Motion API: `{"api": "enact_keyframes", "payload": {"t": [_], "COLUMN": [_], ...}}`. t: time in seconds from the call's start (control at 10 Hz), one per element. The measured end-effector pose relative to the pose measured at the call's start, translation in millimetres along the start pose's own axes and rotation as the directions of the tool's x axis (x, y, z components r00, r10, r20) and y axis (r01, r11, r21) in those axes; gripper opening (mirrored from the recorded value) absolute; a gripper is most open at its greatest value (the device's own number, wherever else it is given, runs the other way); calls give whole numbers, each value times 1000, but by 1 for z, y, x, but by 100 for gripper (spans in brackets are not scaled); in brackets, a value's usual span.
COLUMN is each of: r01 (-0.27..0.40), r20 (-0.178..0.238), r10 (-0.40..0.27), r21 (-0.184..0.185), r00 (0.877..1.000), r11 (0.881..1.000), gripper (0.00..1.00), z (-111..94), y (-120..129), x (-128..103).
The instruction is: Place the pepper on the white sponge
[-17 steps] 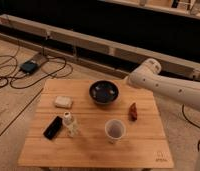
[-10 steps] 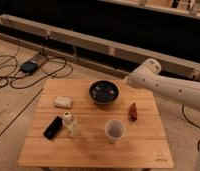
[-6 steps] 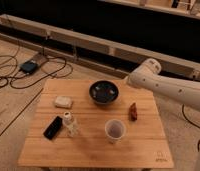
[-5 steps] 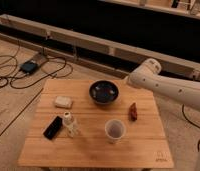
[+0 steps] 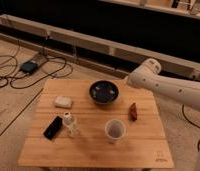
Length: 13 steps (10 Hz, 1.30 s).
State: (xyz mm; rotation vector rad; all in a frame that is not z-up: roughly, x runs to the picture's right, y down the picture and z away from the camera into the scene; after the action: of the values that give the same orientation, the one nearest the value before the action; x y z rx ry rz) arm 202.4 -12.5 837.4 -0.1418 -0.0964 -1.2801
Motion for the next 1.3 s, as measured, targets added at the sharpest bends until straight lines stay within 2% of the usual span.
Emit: {"api": "enact_keyframes", "payload": {"t": [0.6, 0.8, 1.0, 1.3], "r01": [3, 34, 75, 96], "r20": [3, 46, 113, 174], "r10": [-3, -33, -68, -82], "r21": [-4, -28, -61, -76], "r00": [1000, 998, 991, 981], "r11": [1000, 999, 995, 992], "gripper": [62, 62, 62, 62], "z": [1, 6, 9, 11], "y": [0, 10, 32, 55], "x": [0, -12, -36, -67]}}
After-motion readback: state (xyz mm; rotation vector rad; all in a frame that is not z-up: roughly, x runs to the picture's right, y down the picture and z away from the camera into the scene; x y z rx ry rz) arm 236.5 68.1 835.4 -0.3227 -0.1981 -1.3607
